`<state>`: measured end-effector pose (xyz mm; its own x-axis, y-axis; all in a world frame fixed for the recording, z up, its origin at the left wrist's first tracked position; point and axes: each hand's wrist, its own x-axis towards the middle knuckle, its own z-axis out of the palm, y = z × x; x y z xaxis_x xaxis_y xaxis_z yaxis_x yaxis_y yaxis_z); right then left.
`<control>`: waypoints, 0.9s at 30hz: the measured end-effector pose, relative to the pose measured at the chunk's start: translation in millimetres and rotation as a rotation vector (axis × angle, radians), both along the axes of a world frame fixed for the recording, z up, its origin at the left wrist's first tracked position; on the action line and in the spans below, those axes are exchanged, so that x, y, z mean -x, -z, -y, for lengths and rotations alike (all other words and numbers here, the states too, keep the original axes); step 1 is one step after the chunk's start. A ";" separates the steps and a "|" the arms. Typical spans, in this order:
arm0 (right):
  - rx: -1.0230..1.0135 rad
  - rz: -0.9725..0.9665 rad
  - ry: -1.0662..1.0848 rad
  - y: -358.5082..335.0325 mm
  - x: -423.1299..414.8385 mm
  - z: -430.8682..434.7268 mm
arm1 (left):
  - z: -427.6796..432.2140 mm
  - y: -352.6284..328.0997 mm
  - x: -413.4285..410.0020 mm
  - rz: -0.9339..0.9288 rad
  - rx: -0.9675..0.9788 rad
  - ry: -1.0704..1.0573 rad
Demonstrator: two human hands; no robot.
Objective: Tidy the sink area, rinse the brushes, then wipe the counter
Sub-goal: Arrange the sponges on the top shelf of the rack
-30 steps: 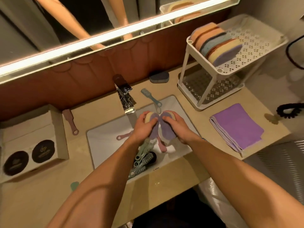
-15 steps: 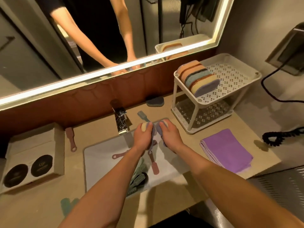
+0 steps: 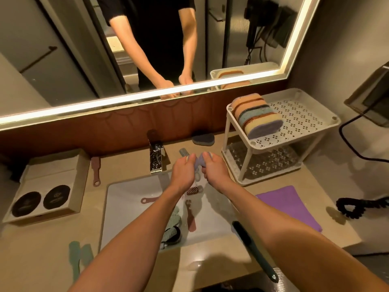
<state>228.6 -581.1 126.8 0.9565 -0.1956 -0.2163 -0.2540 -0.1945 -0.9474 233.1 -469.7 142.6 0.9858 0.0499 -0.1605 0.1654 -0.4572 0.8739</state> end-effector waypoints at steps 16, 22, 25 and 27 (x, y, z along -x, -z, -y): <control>-0.114 0.220 -0.112 -86.1 -10.9 74.9 | 28.5 -85.8 -42.3 0.023 0.072 0.084; -0.118 0.290 -0.094 -118.4 -9.7 108.5 | 61.1 -127.3 -62.8 0.148 -0.024 0.248; -0.151 0.280 -0.085 -122.0 -9.3 131.7 | 82.7 -137.0 -70.2 0.234 -0.028 0.281; -0.152 0.278 -0.080 -123.4 -8.3 148.1 | 96.7 -139.6 -73.5 0.248 -0.015 0.305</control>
<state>237.0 -729.2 250.2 0.9941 -0.1029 0.0342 0.0287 -0.0543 -0.9981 306.6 -566.4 282.3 0.9644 -0.2509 0.0831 -0.1955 -0.4657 0.8631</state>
